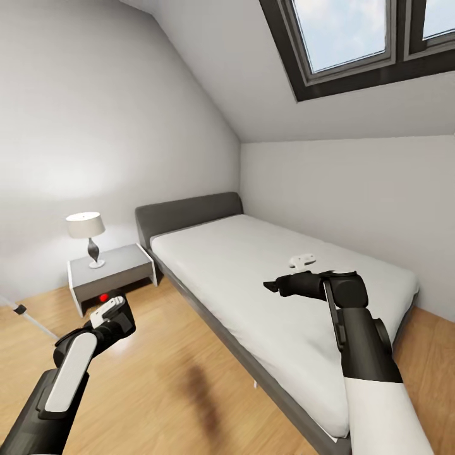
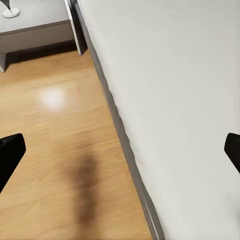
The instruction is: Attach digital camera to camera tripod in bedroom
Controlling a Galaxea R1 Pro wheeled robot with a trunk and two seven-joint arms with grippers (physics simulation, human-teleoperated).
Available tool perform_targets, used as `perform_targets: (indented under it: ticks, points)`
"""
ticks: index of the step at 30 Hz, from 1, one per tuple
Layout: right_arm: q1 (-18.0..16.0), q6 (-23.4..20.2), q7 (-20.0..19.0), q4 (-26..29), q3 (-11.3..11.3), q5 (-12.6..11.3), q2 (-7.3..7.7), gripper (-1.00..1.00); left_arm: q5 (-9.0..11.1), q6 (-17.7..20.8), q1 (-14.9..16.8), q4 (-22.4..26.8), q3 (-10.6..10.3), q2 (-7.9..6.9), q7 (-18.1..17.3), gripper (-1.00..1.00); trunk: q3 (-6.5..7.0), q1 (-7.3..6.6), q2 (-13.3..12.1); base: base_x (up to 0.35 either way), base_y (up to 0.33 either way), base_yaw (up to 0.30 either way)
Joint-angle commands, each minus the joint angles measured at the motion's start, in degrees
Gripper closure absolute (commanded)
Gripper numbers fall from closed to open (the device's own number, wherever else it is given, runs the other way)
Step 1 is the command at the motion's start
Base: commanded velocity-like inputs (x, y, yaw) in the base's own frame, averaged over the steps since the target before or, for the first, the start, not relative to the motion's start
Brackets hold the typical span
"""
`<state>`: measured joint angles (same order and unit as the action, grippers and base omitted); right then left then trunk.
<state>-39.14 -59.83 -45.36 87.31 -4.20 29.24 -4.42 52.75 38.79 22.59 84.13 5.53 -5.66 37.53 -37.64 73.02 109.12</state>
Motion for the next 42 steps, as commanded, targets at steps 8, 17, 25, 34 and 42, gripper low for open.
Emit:
perform_targets:
  ticks: [8, 17, 25, 34, 42]
  points:
    - [-0.06, -0.17, -0.58, 0.05, -0.11, 0.68, -0.06, -1.00, 0.17, 0.07, 0.01, 0.06, -2.18, 0.20, 0.33, 1.00, -0.06, -0.01, 0.03, 0.000, 0.000, 0.000]
    - [-0.06, -0.17, -0.55, 0.06, -0.09, 0.96, -0.06, -1.00, 0.13, 0.06, 0.03, -0.02, -2.45, 0.20, 0.21, 1.00, 1.55, -1.98, -3.58, 0.000, 0.000, 0.000]
    - [-0.06, -0.17, -0.51, 0.06, -0.08, 1.19, -0.08, -1.00, 0.57, 0.06, 0.05, -0.11, -2.23, 0.14, 0.14, 1.00, 2.99, -3.74, -6.79, 0.000, 0.000, 0.000]
    - [-0.06, -0.17, -0.40, 0.01, -0.09, 1.22, -0.08, -1.00, 0.79, 0.06, 0.03, -0.35, -2.11, -0.02, -0.18, 1.00, 4.60, -5.72, -10.39, 0.000, 0.000, 0.099]
    - [-0.06, -0.17, -0.27, -0.03, -0.03, 1.25, -0.09, -1.00, 0.83, 0.06, 0.03, -0.47, -2.10, -0.04, -0.25, 1.00, 6.04, -7.47, -13.60, 0.000, 0.000, 0.255]
